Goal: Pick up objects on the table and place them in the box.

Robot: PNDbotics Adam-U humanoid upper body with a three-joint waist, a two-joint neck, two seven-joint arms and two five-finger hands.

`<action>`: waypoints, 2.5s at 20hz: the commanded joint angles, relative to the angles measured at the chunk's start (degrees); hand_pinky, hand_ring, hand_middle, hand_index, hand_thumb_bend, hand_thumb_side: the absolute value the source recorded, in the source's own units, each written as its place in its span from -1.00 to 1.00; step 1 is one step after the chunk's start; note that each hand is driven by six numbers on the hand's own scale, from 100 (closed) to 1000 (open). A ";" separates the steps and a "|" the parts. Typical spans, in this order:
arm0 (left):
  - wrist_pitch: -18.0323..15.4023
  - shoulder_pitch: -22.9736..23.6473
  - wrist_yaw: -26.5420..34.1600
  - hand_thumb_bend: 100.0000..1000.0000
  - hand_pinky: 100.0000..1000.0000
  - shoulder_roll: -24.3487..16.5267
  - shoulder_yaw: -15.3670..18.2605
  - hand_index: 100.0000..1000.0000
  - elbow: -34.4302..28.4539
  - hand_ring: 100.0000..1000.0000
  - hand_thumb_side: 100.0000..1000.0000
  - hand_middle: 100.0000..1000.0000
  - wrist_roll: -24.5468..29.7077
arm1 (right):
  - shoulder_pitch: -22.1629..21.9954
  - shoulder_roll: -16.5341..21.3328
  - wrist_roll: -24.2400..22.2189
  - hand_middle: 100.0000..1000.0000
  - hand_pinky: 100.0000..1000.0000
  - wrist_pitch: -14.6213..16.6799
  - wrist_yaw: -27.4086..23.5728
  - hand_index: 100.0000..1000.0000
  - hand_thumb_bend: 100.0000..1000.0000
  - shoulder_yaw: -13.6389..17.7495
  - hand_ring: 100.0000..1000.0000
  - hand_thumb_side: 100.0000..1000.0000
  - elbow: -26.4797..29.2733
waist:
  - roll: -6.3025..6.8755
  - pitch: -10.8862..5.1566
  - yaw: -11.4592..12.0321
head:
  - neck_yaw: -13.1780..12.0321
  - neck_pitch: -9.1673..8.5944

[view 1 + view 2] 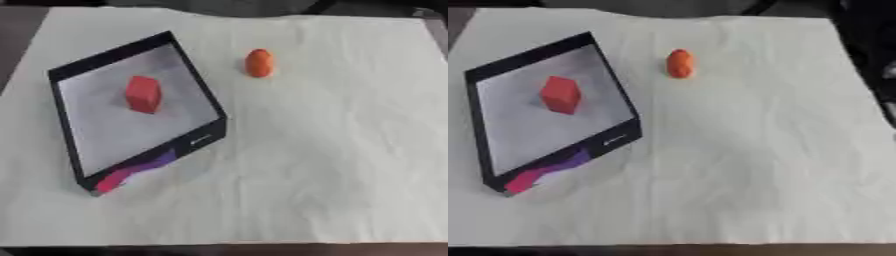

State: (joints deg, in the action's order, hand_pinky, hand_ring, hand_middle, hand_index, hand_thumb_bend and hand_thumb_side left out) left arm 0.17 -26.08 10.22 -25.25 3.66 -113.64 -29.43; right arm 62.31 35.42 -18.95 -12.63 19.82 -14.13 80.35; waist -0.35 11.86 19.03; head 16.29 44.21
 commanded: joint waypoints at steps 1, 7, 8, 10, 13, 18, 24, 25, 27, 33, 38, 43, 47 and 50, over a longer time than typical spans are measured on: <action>-1.91 -1.58 -1.19 -0.29 0.39 -1.90 0.23 0.60 -0.95 0.26 -0.23 0.49 -0.23 | 2.07 -4.85 -1.25 -0.24 0.52 0.97 3.27 0.15 -0.85 -1.00 0.06 -1.00 -3.19 | 0.86 -1.95 0.36 | 0.56 -0.09; -2.42 -2.65 -1.62 -0.29 0.39 -1.35 -0.27 0.60 -0.95 0.26 -0.21 0.49 -0.11 | 0.90 -11.26 -2.57 -0.24 0.51 1.62 7.66 0.15 -0.85 -3.55 0.06 -1.00 -7.68 | 0.31 -1.39 1.08 | 1.23 -0.09; -2.33 -2.66 -1.58 -0.29 0.39 -1.32 -0.26 0.60 -0.95 0.25 -0.21 0.49 -0.09 | 0.59 -12.05 -2.55 -0.23 0.50 1.80 8.63 0.15 -0.82 -4.09 0.06 -1.00 -8.27 | 0.24 -1.31 1.12 | 1.19 -0.09; -2.18 -2.61 -1.49 -0.29 0.39 -1.26 -0.25 0.60 -0.95 0.25 -0.20 0.49 -0.11 | -0.09 -13.51 -2.74 -0.23 0.50 2.60 10.72 0.15 -0.79 -5.48 0.06 -1.00 -8.89 | 0.10 -1.16 1.15 | 1.07 -0.09; -2.07 -2.58 -1.41 -0.29 0.39 -1.15 -0.25 0.60 -0.95 0.25 -0.20 0.49 -0.01 | -1.12 -15.27 -3.08 -0.23 0.49 3.64 13.00 0.15 -0.79 -6.60 0.06 -1.00 -9.35 | -0.03 -1.01 1.22 | 1.07 -0.09; -1.95 -2.39 -1.30 -0.28 0.39 -1.07 -0.16 0.60 -0.95 0.25 -0.19 0.49 -0.02 | -3.59 -17.42 -3.85 -0.22 0.48 4.70 15.59 0.15 -0.76 -8.08 0.06 -1.00 -10.34 | -0.24 -0.87 1.32 | 1.05 -0.09; -1.71 -2.56 -1.16 -0.28 0.38 -0.75 -0.19 0.60 -0.95 0.24 -0.18 0.49 0.08 | -5.06 -19.84 -4.45 -0.22 0.48 6.28 19.00 0.14 -0.72 -9.49 0.06 -1.00 -12.37 | -0.53 -0.52 1.74 | 1.43 -0.09; -1.65 -2.58 -1.13 -0.28 0.38 -0.69 -0.21 0.60 -0.95 0.24 -0.18 0.49 0.10 | -5.16 -20.15 -4.39 -0.22 0.48 6.60 19.39 0.14 -0.72 -9.66 0.06 -1.00 -12.57 | -0.59 -0.46 1.86 | 1.52 -0.09; -1.57 -2.60 -1.09 -0.27 0.38 -0.62 -0.23 0.60 -0.95 0.24 -0.18 0.49 0.16 | -5.36 -20.70 -4.25 -0.22 0.48 7.20 20.05 0.14 -0.72 -10.00 0.06 -1.00 -12.84 | -0.70 -0.36 2.07 | 1.61 -0.09; -1.47 -2.68 -1.07 -0.26 0.38 -0.48 -0.15 0.60 -0.95 0.24 -0.18 0.49 0.10 | -6.03 -21.41 -5.75 -0.10 0.50 9.24 21.15 0.28 -0.49 -11.19 0.16 -1.00 -12.52 | -1.00 -0.31 2.43 | 1.55 -0.09; -1.42 -2.65 -1.11 -0.26 0.38 -0.48 -0.06 0.60 -0.95 0.24 -0.18 0.49 -0.02 | -6.29 -21.00 -9.77 0.47 0.71 11.67 21.30 0.67 -0.25 -11.41 0.58 -0.72 -10.42 | -1.05 -0.28 2.45 | 1.28 -0.09; -1.28 -2.56 -1.17 -0.25 0.38 -0.55 0.02 0.60 -0.95 0.24 -0.19 0.49 -0.07 | -5.36 -19.44 -8.50 0.50 0.72 10.68 19.09 0.68 -0.22 -9.47 0.60 -0.70 -7.66 | -0.90 -0.38 2.18 | 0.87 -0.09; -1.33 -2.34 -1.41 -0.24 0.38 -0.86 0.26 0.60 -0.95 0.24 -0.20 0.49 -0.32 | -3.82 -16.09 -6.36 0.49 0.72 8.50 15.18 0.68 -0.24 -7.18 0.59 -0.78 -3.90 | -0.77 -0.69 1.72 | 0.25 -0.09; -1.39 -1.91 -1.70 -0.24 0.38 -1.29 0.60 0.60 -0.95 0.24 -0.20 0.49 -0.81 | -2.75 -11.61 -4.70 0.48 0.72 6.01 11.30 0.68 -0.24 -4.73 0.58 -0.84 0.10 | -0.83 -1.07 1.11 | -0.38 -0.09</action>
State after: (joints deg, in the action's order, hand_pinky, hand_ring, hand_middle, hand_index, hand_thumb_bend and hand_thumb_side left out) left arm -1.18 -27.60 8.85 -24.73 3.47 -113.65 -29.91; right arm 58.08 21.11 -24.37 -5.67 32.78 -20.42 77.89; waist -1.08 11.92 20.02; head 16.27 44.21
